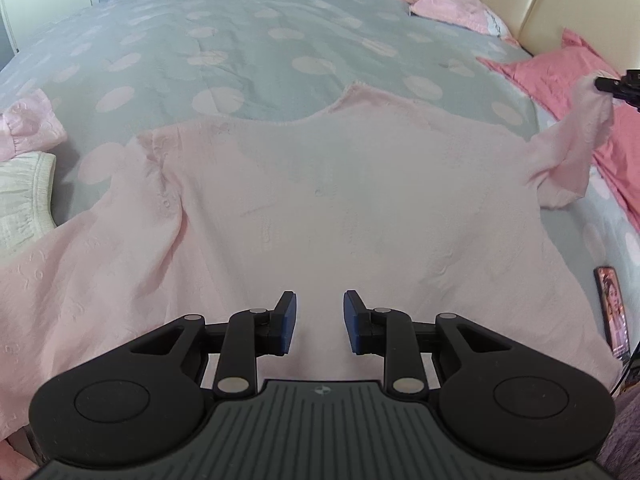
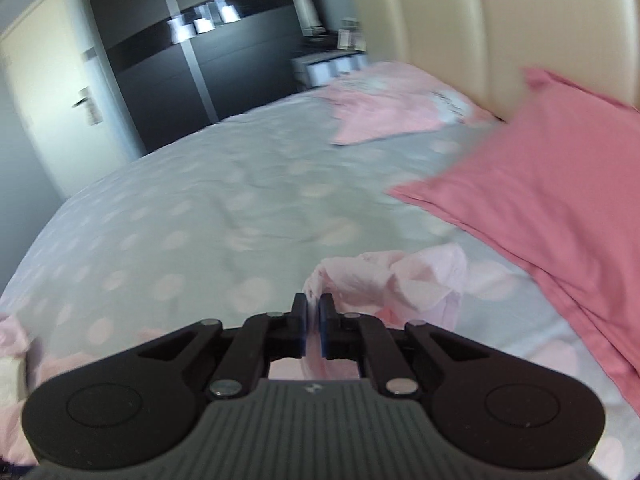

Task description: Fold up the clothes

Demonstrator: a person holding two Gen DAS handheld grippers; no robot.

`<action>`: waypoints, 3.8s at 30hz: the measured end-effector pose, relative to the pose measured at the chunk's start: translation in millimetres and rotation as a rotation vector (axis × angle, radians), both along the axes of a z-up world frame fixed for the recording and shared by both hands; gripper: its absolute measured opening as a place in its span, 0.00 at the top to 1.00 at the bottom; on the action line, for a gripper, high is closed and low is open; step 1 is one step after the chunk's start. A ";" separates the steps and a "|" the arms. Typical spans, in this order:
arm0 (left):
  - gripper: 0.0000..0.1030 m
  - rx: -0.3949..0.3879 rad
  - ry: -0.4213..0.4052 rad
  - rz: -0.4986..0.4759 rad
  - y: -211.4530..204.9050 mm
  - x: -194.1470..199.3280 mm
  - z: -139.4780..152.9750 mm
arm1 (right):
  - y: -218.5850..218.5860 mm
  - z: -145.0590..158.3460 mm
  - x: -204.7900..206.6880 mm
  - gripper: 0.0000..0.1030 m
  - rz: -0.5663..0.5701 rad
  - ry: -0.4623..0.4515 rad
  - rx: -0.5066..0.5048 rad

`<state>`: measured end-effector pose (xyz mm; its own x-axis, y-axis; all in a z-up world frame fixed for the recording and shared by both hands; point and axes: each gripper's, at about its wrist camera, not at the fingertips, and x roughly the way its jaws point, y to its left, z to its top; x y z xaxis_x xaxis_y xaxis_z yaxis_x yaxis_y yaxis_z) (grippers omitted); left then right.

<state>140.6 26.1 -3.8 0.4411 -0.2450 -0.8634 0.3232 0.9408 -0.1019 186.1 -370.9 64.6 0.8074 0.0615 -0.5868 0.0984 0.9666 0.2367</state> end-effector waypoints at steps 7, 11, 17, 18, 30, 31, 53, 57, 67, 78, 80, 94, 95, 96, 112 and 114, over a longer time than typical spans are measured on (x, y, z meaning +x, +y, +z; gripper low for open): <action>0.76 -0.054 -0.055 0.062 17.3 3.4 21.7 | 98.3 -0.5 1.4 0.93 0.233 0.030 -0.004; 0.75 -0.077 -0.076 0.107 29.5 6.7 30.2 | 154.2 -1.5 1.9 0.93 0.365 0.049 -0.004; 0.75 -0.088 -0.093 0.157 44.0 11.9 37.0 | 229.4 -15.8 2.9 0.93 0.540 0.111 -0.021; 0.75 -0.078 -0.095 0.164 45.3 12.6 37.2 | 238.5 -23.3 3.1 0.93 0.559 0.135 -0.030; 0.69 -0.034 -0.096 0.166 51.5 16.8 29.5 | 263.9 -41.7 0.5 0.64 0.626 0.208 -0.096; 0.66 -0.035 -0.095 0.156 48.7 17.6 27.8 | 257.1 -41.4 2.9 0.64 0.602 0.211 -0.093; 0.88 -0.082 -0.125 -0.038 -36.3 50.0 -21.7 | 112.7 -74.4 14.7 0.62 0.287 0.320 -0.155; 0.98 -0.081 -0.070 -0.003 -24.5 47.6 -20.6 | 101.8 -77.6 14.5 0.62 0.277 0.326 -0.159; 0.93 -0.022 0.081 0.173 37.6 43.1 -45.6 | 83.7 -97.7 13.0 0.61 0.260 0.375 -0.197; 0.44 -0.170 0.045 0.158 23.3 51.8 -42.0 | 63.2 -103.9 10.7 0.53 0.222 0.387 -0.208; 0.56 -0.147 0.064 0.136 12.6 56.4 -52.4 | 61.8 -105.3 9.8 0.51 0.227 0.393 -0.212; 0.98 -0.273 -0.120 0.234 39.3 56.9 -4.3 | 51.9 -105.5 3.2 0.38 0.252 0.400 -0.181; 0.98 -0.275 -0.126 0.252 44.5 57.7 -1.9 | 52.7 -105.0 2.9 0.38 0.258 0.398 -0.179; 0.98 -0.277 -0.133 0.270 49.7 58.5 0.6 | 53.7 -104.4 2.6 0.38 0.263 0.396 -0.177; 0.98 -0.297 -0.155 0.327 75.3 58.0 11.2 | 119.2 -123.4 -6.4 0.39 0.515 0.409 -0.355; 0.98 -0.304 -0.161 0.322 76.3 55.9 13.7 | 122.4 -132.5 -3.1 0.41 0.517 0.421 -0.382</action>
<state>196.5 102.4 9.9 0.6582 -0.3051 -0.6883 0.0543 0.9310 -0.3608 183.1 -248.6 -67.9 0.4348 0.1012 -0.8948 -0.3805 0.9213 -0.0807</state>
